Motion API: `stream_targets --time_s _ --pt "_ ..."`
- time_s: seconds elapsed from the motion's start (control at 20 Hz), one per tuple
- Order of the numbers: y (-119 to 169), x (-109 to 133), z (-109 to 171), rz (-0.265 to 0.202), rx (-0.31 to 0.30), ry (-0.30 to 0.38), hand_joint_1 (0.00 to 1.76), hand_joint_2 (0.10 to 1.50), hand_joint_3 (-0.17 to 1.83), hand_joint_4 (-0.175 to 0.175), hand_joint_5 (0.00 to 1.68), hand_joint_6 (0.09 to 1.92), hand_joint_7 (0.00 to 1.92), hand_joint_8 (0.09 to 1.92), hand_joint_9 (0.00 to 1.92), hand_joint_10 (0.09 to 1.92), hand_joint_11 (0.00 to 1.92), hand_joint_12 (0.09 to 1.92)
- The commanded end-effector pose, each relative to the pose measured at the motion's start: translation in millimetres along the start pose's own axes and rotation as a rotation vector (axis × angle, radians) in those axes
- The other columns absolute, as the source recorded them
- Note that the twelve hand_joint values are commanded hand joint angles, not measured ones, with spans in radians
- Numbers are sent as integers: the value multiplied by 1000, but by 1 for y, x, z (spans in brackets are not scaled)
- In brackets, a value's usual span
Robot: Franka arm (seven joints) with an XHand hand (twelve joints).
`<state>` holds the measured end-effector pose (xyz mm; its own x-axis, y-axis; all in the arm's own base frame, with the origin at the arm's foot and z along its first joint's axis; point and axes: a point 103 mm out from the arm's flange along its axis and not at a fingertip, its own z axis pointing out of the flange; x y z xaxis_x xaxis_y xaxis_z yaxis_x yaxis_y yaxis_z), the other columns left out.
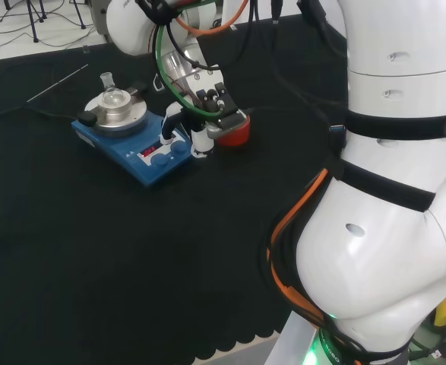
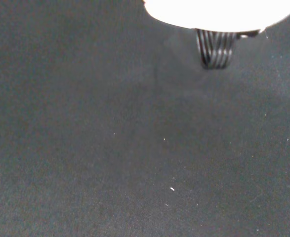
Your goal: Turn on the heater.
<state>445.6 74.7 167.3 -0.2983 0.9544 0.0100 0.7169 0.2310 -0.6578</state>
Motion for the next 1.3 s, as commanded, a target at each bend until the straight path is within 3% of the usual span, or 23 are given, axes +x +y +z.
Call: stream_targets --time_s 0.05,0.1,0.2,0.25,0.35,0.55,0.7,0.85,1.3 --pt "9 2 1 -9 23 -4 1489 546 1224 14 350 189 1871 1577 1920 1513 1865 1458" --pt "9 -12 3 -11 27 9 1488 546 1224 14 351 188 1871 1576 1920 1512 1865 1458" --pt "12 -11 2 -4 40 1 1487 546 1225 14 354 187 1871 1576 1920 1511 1865 1458" --pt "14 -23 5 -7 41 18 1487 547 1225 14 355 186 1871 1576 1920 1510 1865 1457" --pt "2 -31 2 -16 44 23 1486 547 1225 14 357 185 1870 1575 1920 1509 1866 1457" --pt "20 -3 1 1 69 -4 1483 549 1225 14 360 181 1868 1575 1920 1507 1867 1456" --pt "29 10 2 -13 68 -9 1482 550 1225 15 365 179 1867 1574 1920 1505 1868 1455" --pt "24 -2 3 -36 58 3 1482 551 1224 15 368 177 1866 1574 1920 1504 1868 1454" --pt "32 3 4 -40 74 0 1481 552 1223 14 377 172 1867 1573 1920 1502 1869 1452"
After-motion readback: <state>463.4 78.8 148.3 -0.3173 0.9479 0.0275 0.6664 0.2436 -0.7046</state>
